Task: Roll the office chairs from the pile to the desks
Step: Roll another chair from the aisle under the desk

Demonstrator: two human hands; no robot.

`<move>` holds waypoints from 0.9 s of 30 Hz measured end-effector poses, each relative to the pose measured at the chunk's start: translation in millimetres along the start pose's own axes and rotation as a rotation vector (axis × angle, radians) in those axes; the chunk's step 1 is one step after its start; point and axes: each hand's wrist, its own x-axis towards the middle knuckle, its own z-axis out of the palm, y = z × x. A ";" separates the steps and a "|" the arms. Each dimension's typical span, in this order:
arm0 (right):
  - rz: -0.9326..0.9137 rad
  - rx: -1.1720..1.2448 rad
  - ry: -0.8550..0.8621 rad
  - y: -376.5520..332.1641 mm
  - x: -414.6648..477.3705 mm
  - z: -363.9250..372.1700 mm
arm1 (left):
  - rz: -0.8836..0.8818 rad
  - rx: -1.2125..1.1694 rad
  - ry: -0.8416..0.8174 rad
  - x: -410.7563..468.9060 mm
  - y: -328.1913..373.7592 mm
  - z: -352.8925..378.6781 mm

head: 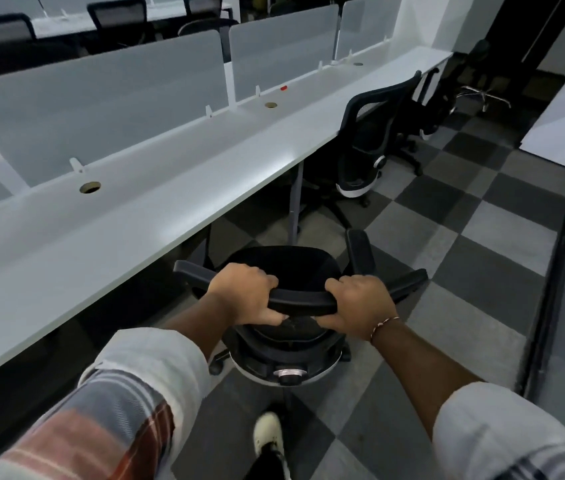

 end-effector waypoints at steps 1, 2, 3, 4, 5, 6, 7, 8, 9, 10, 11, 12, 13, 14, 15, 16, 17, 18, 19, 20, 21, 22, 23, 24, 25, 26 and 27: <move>-0.009 0.004 0.012 6.1 11.1 4.5 | -0.005 -0.008 0.004 9.2 -6.6 -1.7; -0.015 0.003 0.012 13.6 24.3 9.9 | -0.012 -0.018 0.005 21.6 -14.2 -2.4; -0.017 -0.002 0.002 20.0 37.5 13.6 | -0.023 -0.024 0.006 32.2 -21.4 -3.9; -0.020 -0.011 -0.012 24.0 48.7 16.2 | -0.031 -0.027 0.004 40.7 -27.3 -4.4; -0.025 -0.022 -0.027 28.2 59.8 19.8 | -0.041 -0.030 -0.002 49.8 -33.3 -5.1; -0.031 -0.033 -0.040 32.7 71.7 23.8 | -0.053 -0.033 -0.003 60.0 -40.1 -5.0; -0.035 -0.037 -0.049 37.6 83.1 28.4 | -0.064 -0.035 0.000 69.8 -47.0 -4.6; -0.036 -0.042 -0.052 43.4 94.9 33.4 | -0.075 -0.036 0.004 80.1 -54.1 -3.8; -0.035 -0.046 -0.052 48.5 104.9 36.8 | -0.083 -0.036 0.012 88.7 -59.1 -4.0; -0.035 -0.050 -0.052 53.9 115.8 40.5 | -0.091 -0.035 0.020 98.4 -64.4 -4.1; -0.034 -0.049 -0.055 59.5 125.6 44.0 | -0.099 -0.037 0.026 107.7 -68.7 -4.8; -0.033 -0.042 -0.058 65.6 136.0 48.6 | -0.109 -0.042 0.028 117.7 -73.4 -5.4; -0.035 -0.035 -0.060 73.4 148.0 53.4 | -0.116 -0.048 0.030 130.6 -79.7 -6.5; -0.042 -0.029 -0.048 77.7 153.9 56.3 | -0.122 -0.054 0.033 136.6 -82.8 -6.6; -0.048 -0.026 -0.034 84.2 162.0 59.9 | -0.127 -0.062 0.034 145.6 -87.2 -8.1; -0.048 -0.023 -0.026 89.3 168.6 62.2 | -0.129 -0.063 0.038 152.7 -90.7 -9.4; -0.051 -0.022 -0.026 93.5 174.1 63.6 | -0.128 -0.059 0.038 158.1 -93.5 -10.6; -0.057 -0.024 -0.028 96.8 178.3 63.8 | -0.127 -0.051 0.037 161.5 -95.4 -12.2; -0.069 -0.020 -0.032 99.2 180.9 64.6 | -0.132 -0.042 0.030 163.3 -96.4 -13.4; -0.079 -0.016 -0.027 100.7 181.4 65.2 | -0.137 -0.037 0.025 163.6 -96.3 -14.5; -0.091 -0.014 -0.018 102.2 180.9 66.2 | -0.143 -0.031 0.020 163.7 -94.8 -14.9; -0.104 -0.015 -0.003 104.2 180.6 66.7 | -0.151 -0.033 0.017 164.1 -92.4 -16.3; -0.117 -0.013 0.000 106.4 180.1 65.9 | -0.164 -0.043 0.009 163.6 -88.9 -18.1; -0.124 -0.013 -0.002 107.6 179.5 65.3 | -0.175 -0.056 0.002 162.9 -85.5 -19.6; -0.139 -0.018 -0.006 109.6 178.0 62.8 | -0.197 -0.068 -0.004 161.8 -79.8 -21.5; -0.147 -0.025 -0.009 110.2 176.6 63.5 | -0.211 -0.076 -0.016 161.6 -76.2 -21.9; -0.152 -0.030 -0.016 111.1 174.7 63.4 | -0.233 -0.082 -0.025 161.1 -71.8 -21.4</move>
